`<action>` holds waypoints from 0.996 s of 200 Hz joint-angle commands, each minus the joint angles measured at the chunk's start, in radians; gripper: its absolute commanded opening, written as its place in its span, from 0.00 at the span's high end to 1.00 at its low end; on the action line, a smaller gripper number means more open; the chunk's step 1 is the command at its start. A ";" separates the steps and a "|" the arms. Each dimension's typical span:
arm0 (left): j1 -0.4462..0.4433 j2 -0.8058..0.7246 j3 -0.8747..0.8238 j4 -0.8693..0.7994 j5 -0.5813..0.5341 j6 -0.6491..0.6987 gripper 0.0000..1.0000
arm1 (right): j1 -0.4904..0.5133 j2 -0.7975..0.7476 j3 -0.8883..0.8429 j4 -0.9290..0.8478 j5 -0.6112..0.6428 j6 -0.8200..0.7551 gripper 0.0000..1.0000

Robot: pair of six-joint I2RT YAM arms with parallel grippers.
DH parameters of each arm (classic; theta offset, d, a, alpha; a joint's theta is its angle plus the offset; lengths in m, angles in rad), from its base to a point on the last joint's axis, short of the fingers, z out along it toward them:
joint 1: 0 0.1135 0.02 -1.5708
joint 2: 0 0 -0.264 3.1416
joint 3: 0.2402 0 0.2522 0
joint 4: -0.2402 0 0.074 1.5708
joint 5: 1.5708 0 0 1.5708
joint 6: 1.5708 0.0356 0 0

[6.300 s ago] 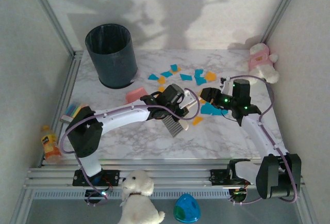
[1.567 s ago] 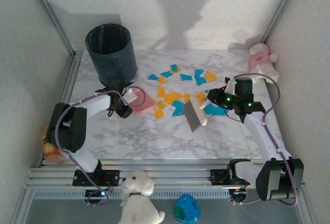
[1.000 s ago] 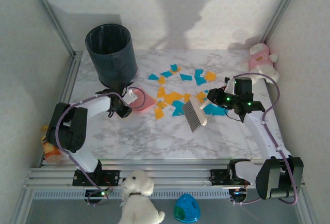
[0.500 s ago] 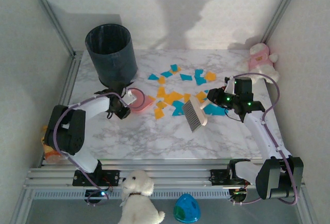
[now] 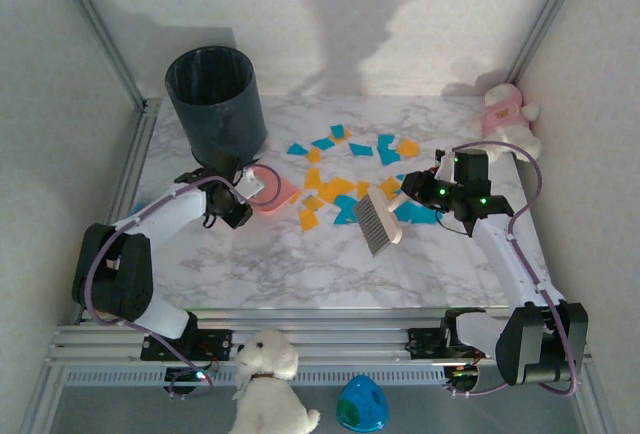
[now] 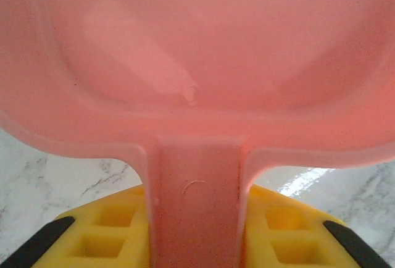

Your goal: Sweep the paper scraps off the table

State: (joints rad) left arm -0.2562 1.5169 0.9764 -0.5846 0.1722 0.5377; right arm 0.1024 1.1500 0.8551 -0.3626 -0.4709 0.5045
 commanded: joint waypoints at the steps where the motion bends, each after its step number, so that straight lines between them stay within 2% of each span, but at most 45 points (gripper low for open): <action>1: -0.029 -0.027 0.054 -0.083 -0.012 -0.028 1.00 | -0.007 0.001 0.021 0.031 -0.013 -0.009 1.00; 67: -0.140 -0.001 0.201 -0.180 -0.132 -0.167 1.00 | -0.007 -0.014 0.016 0.053 -0.008 -0.007 1.00; 98: -0.176 0.022 0.279 -0.246 -0.111 -0.171 1.00 | -0.007 -0.023 0.012 0.050 0.004 -0.014 1.00; 171: -0.269 -0.006 0.277 -0.293 -0.065 -0.225 1.00 | -0.008 -0.017 -0.016 0.107 -0.010 0.018 1.00; 199: -0.269 -0.031 0.246 -0.309 -0.105 -0.267 1.00 | -0.004 0.027 -0.008 0.166 -0.035 0.069 1.00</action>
State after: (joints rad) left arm -0.5236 1.5261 1.2388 -0.8429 0.0929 0.3264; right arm 0.1024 1.1477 0.8463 -0.2882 -0.4713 0.5205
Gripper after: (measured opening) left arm 0.269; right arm 0.259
